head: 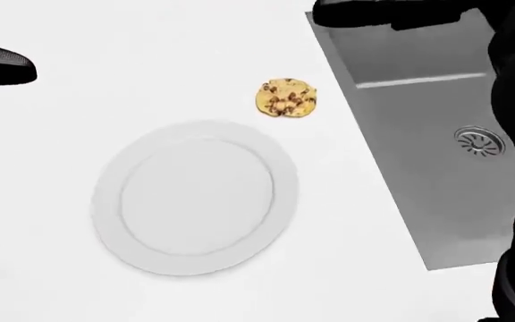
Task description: Place the pastries on the plates.
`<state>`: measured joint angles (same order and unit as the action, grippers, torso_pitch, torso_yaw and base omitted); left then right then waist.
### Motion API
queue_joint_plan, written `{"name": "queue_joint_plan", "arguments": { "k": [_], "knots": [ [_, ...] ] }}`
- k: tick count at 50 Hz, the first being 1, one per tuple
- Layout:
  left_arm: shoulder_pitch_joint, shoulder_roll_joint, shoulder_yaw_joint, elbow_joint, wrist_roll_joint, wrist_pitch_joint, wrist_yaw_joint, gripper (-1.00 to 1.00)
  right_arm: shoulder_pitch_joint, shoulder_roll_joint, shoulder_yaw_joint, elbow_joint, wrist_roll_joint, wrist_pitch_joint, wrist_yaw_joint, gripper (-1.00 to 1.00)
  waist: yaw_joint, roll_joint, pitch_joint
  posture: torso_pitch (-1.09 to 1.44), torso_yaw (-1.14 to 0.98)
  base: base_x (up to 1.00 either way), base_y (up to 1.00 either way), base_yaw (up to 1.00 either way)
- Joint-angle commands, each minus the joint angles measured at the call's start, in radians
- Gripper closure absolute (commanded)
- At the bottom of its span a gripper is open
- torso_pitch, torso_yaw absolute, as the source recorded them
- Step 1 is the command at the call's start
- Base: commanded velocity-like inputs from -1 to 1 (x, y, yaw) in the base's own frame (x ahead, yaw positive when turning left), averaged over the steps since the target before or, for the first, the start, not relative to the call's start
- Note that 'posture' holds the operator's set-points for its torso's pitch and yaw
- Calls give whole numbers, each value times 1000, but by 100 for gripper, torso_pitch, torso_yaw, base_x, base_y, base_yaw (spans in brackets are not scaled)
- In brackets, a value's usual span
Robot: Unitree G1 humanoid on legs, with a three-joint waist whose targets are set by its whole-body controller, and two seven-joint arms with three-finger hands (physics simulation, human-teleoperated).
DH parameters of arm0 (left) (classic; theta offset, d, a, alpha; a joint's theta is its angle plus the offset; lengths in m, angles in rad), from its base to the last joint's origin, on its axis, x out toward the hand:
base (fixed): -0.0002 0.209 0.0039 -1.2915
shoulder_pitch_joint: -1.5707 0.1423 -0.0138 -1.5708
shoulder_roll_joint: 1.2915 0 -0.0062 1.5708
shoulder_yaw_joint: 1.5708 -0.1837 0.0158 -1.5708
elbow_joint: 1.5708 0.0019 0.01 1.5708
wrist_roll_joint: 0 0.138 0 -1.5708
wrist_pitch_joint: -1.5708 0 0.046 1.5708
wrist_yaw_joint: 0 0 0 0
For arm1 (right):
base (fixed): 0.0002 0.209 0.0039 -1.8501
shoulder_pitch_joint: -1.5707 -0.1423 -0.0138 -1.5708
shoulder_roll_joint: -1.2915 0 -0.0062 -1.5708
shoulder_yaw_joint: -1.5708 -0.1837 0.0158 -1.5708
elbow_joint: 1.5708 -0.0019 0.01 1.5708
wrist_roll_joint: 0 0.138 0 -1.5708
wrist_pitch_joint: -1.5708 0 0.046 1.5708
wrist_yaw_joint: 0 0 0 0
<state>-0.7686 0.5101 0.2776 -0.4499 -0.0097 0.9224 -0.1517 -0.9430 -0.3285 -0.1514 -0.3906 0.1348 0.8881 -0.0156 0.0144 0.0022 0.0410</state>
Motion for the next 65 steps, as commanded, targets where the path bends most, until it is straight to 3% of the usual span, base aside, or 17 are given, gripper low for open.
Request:
{"name": "queue_joint_plan", "arguments": {
  "k": [1,2,3,5,7,14,16,18,21,24,28,31,32,39,52,57,65],
  "knots": [
    [-23,9,8,-15,4,-24,3,-100,-30,-12,-15,-22,-8,-31,-4,-100,-5,-7,-12,0,0,0,0,27],
    [-22,9,6,-14,5,-25,2,-100,-30,-13,-15,-22,-10,-31,-4,-100,-8,-33,-16,0,0,0,0,28],
    [-22,8,7,-14,5,-25,2,-100,-30,-14,-14,-21,-11,-32,-4,-100,-14,-81,-30,0,0,0,0,27],
    [-21,8,6,-11,7,-27,2,-100,-29,-13,-14,-20,-12,-33,-3,-100,-14,-62,-32,0,0,0,0,28],
    [-23,7,7,-11,7,-27,2,-100,-31,-12,-13,-18,-14,-33,-3,-100,-24,-70,-55,0,0,0,0,28],
    [-29,13,7,-12,8,-19,-2,-100,-43,-8,-8,-8,-18,-34,0,-100,-12,3,-22,0,0,0,0,28],
    [-28,11,4,-7,11,-24,0,-100,-43,-8,-8,-8,-20,-35,2,-100,-15,37,-18,0,0,0,0,27],
    [-29,10,6,-8,11,-22,-2,-100,-44,-8,-9,-8,-20,-33,3,-100,-17,97,-27,0,0,0,0,29],
    [-22,9,7,-12,12,-23,-2,-100,-43,-6,-8,-11,-20,-31,4,-100,-9,82,-26,0,0,0,0,38],
    [-19,10,11,-14,12,-22,-4,-100,-50,-5,-7,-4,-23,-36,3,-100,-1,60,-46,0,0,0,0,49],
    [-8,3,11,-14,11,-30,-1,-100,-79,-15,-5,33,-26,-31,-4,-100,-3,17,9,0,0,0,0,0],
    [-2,-1,10,-14,12,-34,0,-100,-139,-37,-4,99,-35,-30,13,-100,7,-38,8,0,0,0,0,0],
    [0,-2,11,-14,12,-35,1,-100,-154,-47,4,123,-48,-25,18,-100,5,-16,14,0,0,0,0,0],
    [4,-4,11,-12,12,-39,2,-100,-322,-65,41,376,-133,-89,107,-100,-12,10,0,0,0,0,0,0],
    [-6,5,11,-10,17,-20,-3,-100,-617,-12,58,1262,-261,-631,169,-100,-29,29,-15,0,0,0,0,0],
    [-8,11,20,-25,10,-2,-6,-100,-667,17,59,1489,-281,-743,158,-100,-30,31,-20,0,0,0,0,0],
    [-4,8,48,-57,-16,55,21,-100,-642,43,62,1623,-342,-793,115,-100,-28,32,-21,0,0,0,0,0]
  ]
}}
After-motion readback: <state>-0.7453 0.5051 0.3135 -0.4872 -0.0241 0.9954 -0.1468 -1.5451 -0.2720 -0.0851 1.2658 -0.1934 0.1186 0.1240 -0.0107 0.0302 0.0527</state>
